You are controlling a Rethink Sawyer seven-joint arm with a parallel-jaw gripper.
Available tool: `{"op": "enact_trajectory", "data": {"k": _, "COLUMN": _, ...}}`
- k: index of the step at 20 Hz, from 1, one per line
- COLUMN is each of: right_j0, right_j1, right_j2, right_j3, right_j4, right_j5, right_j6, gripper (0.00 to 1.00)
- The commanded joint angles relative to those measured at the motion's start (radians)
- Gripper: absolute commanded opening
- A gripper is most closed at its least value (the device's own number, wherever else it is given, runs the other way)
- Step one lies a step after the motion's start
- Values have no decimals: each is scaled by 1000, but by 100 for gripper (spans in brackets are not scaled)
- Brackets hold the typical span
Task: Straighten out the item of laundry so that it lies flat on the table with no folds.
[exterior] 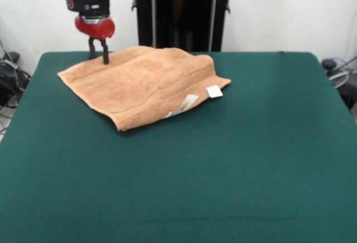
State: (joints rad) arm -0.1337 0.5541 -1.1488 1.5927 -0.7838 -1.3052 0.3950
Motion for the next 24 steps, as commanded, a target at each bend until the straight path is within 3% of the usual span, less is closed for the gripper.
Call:
{"op": "enact_trajectory", "data": {"k": 1, "right_j0": -64, "right_j1": 164, "right_j2": -100, "right_j3": -381, "right_j4": 596, "right_j5": 336, "right_j6": -466, "gripper": 100}}
{"op": "enact_trajectory", "data": {"k": 8, "right_j0": -121, "right_j1": 192, "right_j2": -183, "right_j3": -441, "right_j4": 644, "right_j5": 261, "right_j6": -544, "gripper": 100}}
{"op": "enact_trajectory", "data": {"k": 12, "right_j0": -120, "right_j1": 199, "right_j2": -209, "right_j3": -468, "right_j4": 601, "right_j5": 284, "right_j6": -481, "gripper": 100}}
{"op": "enact_trajectory", "data": {"k": 15, "right_j0": -97, "right_j1": 207, "right_j2": -216, "right_j3": -429, "right_j4": 650, "right_j5": 300, "right_j6": -483, "gripper": 100}}
{"op": "enact_trajectory", "data": {"k": 19, "right_j0": -87, "right_j1": 207, "right_j2": -227, "right_j3": -457, "right_j4": 577, "right_j5": 334, "right_j6": -374, "gripper": 100}}
{"op": "enact_trajectory", "data": {"k": 23, "right_j0": -26, "right_j1": 191, "right_j2": -209, "right_j3": -470, "right_j4": 377, "right_j5": 462, "right_j6": -76, "gripper": 100}}
{"op": "enact_trajectory", "data": {"k": 24, "right_j0": -1, "right_j1": 182, "right_j2": -192, "right_j3": -475, "right_j4": 287, "right_j5": 493, "right_j6": 47, "gripper": 100}}
